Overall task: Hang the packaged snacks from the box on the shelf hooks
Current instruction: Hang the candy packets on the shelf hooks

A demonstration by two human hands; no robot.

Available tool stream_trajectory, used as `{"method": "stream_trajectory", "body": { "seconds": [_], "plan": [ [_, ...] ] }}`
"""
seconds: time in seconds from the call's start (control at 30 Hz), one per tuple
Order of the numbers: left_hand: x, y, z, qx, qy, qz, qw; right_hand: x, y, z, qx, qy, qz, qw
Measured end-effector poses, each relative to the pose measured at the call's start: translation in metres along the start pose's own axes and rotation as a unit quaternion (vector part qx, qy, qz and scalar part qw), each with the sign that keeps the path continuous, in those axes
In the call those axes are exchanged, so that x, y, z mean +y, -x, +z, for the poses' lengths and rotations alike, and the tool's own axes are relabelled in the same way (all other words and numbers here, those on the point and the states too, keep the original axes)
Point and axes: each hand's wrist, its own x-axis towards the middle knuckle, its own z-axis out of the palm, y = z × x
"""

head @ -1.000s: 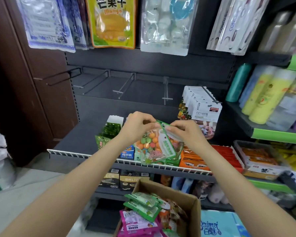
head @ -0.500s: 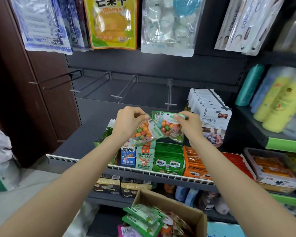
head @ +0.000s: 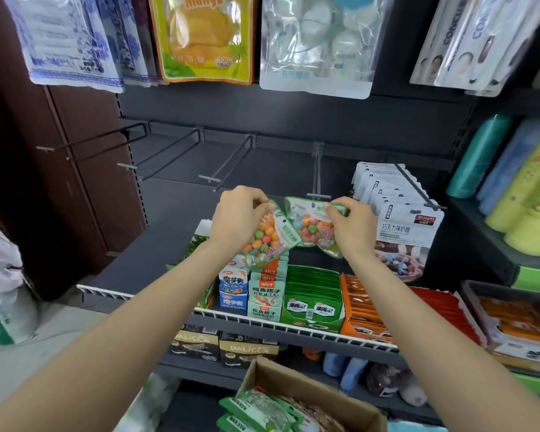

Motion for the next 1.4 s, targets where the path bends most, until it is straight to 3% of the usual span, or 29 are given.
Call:
{"method": "stream_trajectory", "body": {
  "seconds": [0.33,0.77,0.9,1.0,1.1,1.23,1.4],
  "plan": [
    [-0.002,-0.035,0.015,0.011,-0.034,-0.015,0.999,0.001,-0.044,0.018,0.018,0.104,0.006,0.994],
    [-0.001,-0.105,0.056,0.069,-0.028,-0.054,0.996,0.004,-0.146,0.067,0.053,0.129,0.082,0.987],
    [-0.006,-0.106,0.059,0.069,-0.009,-0.059,0.996,0.008,-0.164,0.073,0.02,0.068,0.127,0.989],
    [-0.007,-0.1,0.059,0.055,-0.006,-0.061,0.997,0.011,-0.162,0.072,-0.043,0.074,0.113,0.99],
    [-0.008,-0.092,0.057,0.041,0.013,-0.057,0.997,0.015,-0.146,0.066,-0.047,0.131,0.032,0.99],
    [-0.011,-0.072,0.05,0.02,0.029,-0.06,0.998,0.019,-0.103,0.051,-0.034,0.05,-0.025,0.998],
    [-0.009,-0.042,0.041,-0.016,0.112,-0.089,0.99,0.02,-0.046,0.024,-0.095,-0.048,0.015,0.994]
  ]
}}
